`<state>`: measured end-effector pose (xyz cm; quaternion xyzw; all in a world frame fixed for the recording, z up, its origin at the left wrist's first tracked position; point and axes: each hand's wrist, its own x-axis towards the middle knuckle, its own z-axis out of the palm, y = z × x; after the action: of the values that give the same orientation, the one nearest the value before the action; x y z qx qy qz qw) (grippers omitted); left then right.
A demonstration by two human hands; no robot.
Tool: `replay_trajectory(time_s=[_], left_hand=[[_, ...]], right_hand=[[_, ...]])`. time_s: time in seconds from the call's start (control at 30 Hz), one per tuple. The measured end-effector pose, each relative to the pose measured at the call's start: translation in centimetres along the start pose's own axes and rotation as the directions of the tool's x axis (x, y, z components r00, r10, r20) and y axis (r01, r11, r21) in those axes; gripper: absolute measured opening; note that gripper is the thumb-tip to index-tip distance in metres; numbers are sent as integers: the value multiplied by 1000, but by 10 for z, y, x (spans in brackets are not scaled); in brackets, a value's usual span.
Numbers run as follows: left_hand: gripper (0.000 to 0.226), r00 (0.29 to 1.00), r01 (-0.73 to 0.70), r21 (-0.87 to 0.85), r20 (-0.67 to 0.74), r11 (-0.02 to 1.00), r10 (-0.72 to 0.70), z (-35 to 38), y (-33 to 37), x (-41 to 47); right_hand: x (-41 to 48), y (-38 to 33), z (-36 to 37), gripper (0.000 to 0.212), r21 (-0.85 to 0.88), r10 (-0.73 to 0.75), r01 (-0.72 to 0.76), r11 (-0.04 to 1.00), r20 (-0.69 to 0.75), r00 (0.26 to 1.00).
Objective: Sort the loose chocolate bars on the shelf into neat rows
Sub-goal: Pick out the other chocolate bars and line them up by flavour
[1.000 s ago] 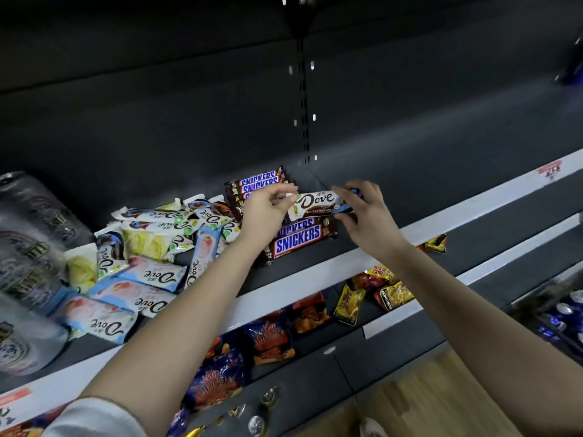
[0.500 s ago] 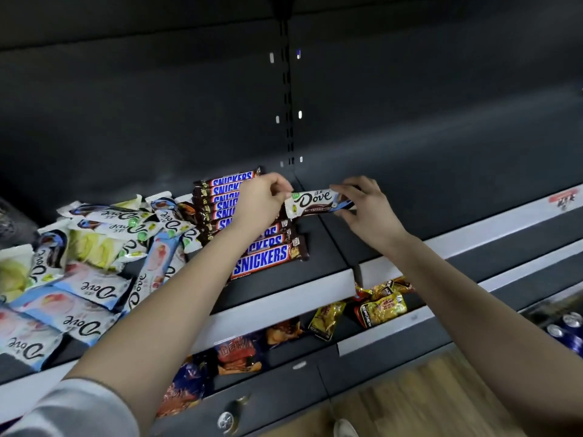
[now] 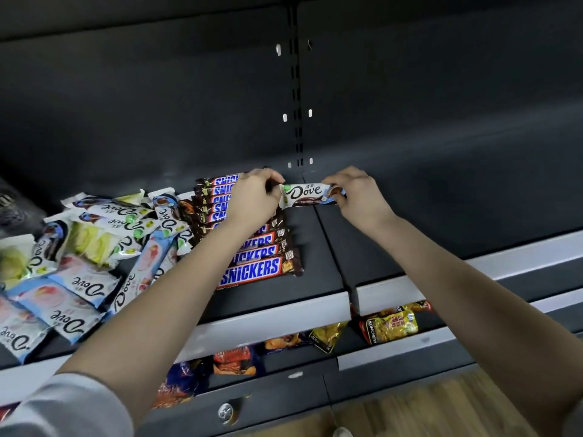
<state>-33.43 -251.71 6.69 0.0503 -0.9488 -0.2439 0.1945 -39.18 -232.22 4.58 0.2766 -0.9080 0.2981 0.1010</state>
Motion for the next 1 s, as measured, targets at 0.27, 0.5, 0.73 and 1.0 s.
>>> replay_trajectory(time_s=[0.27, 0.5, 0.73, 1.0], left_hand=[[25, 997, 10, 134, 75, 991, -20, 4, -3, 15], [27, 994, 31, 133, 102, 991, -45, 11, -1, 24], [31, 990, 115, 131, 71, 985, -125, 5, 4, 30], [35, 993, 49, 227, 95, 973, -72, 16, -9, 24]], right_hand=[[27, 3, 11, 39, -57, -80, 81, 995, 31, 996], [31, 5, 21, 46, -183, -159, 175, 967, 99, 982], [50, 7, 24, 46, -217, -168, 192, 957, 122, 978], [56, 9, 33, 42, -177, -124, 134, 975, 65, 990]])
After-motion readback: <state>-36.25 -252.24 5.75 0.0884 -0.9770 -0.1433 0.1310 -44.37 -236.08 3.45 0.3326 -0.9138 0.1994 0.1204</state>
